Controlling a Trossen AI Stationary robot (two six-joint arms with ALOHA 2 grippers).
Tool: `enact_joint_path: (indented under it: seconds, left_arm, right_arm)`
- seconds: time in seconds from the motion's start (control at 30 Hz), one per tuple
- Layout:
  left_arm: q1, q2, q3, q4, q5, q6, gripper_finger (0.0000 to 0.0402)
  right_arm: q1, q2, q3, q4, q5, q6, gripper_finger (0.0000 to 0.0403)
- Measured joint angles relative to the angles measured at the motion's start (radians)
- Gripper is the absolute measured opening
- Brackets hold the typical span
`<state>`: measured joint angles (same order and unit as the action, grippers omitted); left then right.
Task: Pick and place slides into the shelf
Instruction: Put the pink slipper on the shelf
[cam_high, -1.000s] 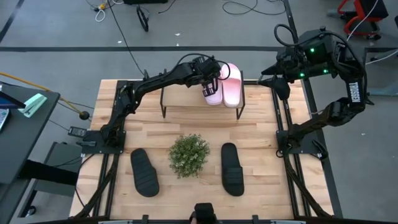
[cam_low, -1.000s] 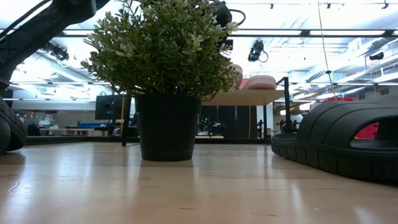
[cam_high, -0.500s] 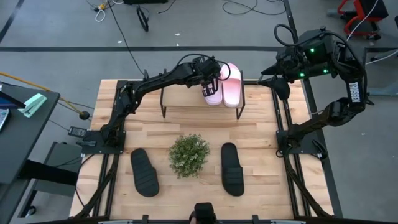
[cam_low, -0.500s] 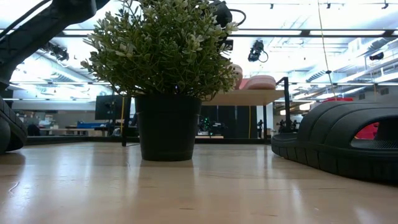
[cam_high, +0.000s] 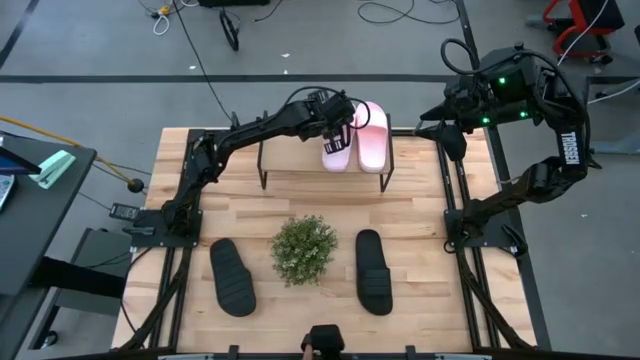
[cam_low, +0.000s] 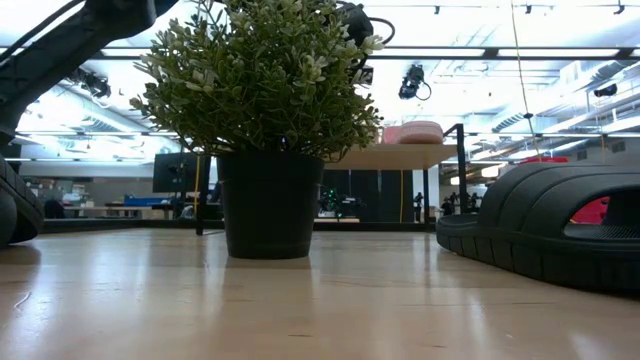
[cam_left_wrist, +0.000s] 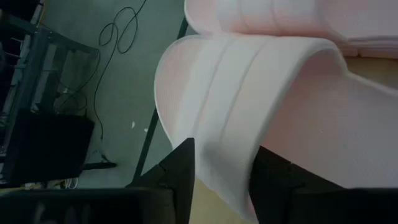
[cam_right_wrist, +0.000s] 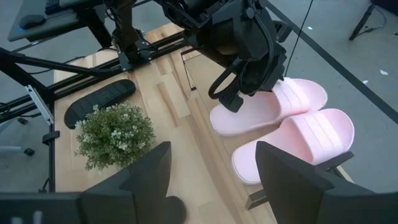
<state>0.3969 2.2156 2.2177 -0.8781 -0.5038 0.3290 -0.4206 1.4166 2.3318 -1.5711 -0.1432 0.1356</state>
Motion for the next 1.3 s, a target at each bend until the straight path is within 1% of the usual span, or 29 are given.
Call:
enact_joint_path:
  seconds: [0.23, 0.33, 0.77, 1.0, 1.2, 1.3]
  left_arm:
    - [0.0, 0.0, 0.0, 0.004, -0.012, -0.005, 0.0152]
    - [-0.001, 0.0, 0.0, 0.006, -0.012, -0.04, 0.0153]
    - [-0.002, 0.0, 0.0, 0.032, -0.011, -0.167, 0.0135]
    - [-0.008, 0.0, 0.0, 0.051, -0.008, -0.237, 0.0144]
    - [-0.021, 0.0, 0.0, 0.056, 0.003, -0.248, 0.0154]
    - [-0.022, 0.0, 0.0, 0.063, 0.004, -0.282, 0.0157]
  right_arm:
    - [0.0, 0.0, 0.0, 0.0, 0.0, 0.0, 0.024]
    - [0.0, 0.0, 0.0, 0.0, 0.0, 0.0, 0.024]
    - [0.0, 0.0, 0.0, 0.0, 0.0, 0.0, 0.024]
    - [0.0, 0.0, 0.0, 0.0, 0.0, 0.0, 0.024]
    - [0.0, 0.0, 0.0, 0.0, 0.0, 0.0, 0.024]
    - [0.0, 0.0, 0.0, 0.0, 0.0, 0.0, 0.024]
